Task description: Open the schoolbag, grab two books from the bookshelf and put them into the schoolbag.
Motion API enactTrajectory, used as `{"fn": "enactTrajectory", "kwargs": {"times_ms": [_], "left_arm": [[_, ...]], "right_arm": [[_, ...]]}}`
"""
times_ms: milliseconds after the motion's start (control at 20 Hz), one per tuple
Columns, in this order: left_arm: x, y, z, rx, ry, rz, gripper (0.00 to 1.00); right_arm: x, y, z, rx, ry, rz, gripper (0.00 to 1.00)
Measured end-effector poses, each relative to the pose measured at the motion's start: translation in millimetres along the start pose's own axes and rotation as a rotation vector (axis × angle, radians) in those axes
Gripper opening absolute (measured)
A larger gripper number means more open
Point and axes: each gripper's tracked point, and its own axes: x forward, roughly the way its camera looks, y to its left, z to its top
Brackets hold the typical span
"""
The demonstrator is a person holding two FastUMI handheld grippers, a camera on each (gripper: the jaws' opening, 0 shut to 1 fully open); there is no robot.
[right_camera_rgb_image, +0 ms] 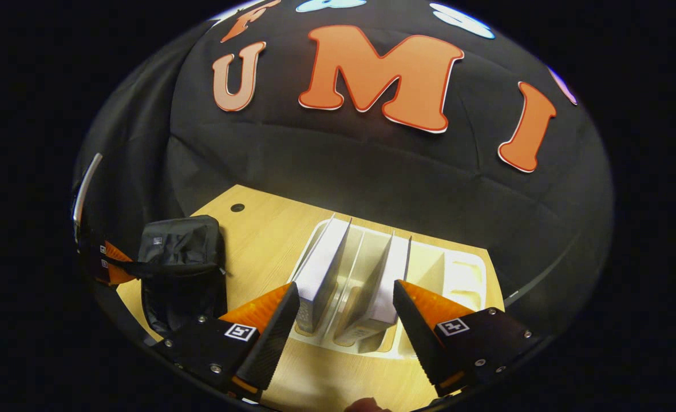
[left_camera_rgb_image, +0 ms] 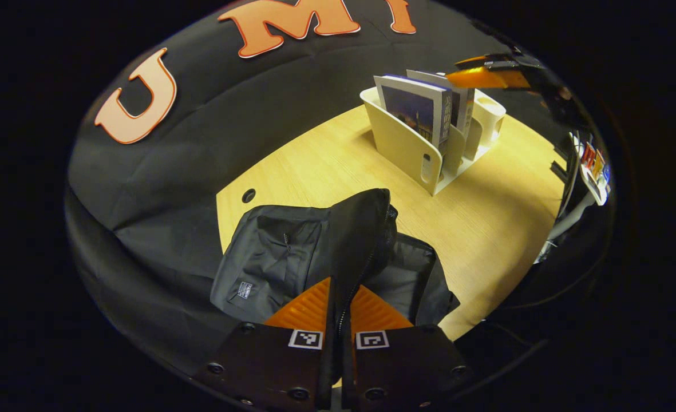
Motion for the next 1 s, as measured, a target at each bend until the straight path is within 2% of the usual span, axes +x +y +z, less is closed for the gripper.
{"fn": "enactTrajectory", "kwargs": {"times_ms": [150,400,500,750,850,1000], "left_arm": [[-8,13,1,-0.011,0.022,-0.097,0.07],[-16,39,7,-0.054,0.048,-0.228,0.07],[-16,46,11,-0.053,0.059,-0.264,0.07],[-14,60,28,0.048,0.056,-0.295,0.07],[-14,61,35,0.063,0.041,-0.307,0.07],[-12,63,41,0.069,0.024,-0.310,0.06]], "right_arm": [[12,15,9,0.019,0.060,-0.007,0.98],[45,20,10,-0.010,0.213,-0.075,0.99],[56,21,9,0.012,0.281,-0.073,0.99],[84,26,-8,0.123,0.462,-0.048,0.96],[94,28,-19,0.156,0.523,-0.049,0.89],[106,24,-29,0.143,0.562,-0.094,0.72]]}}
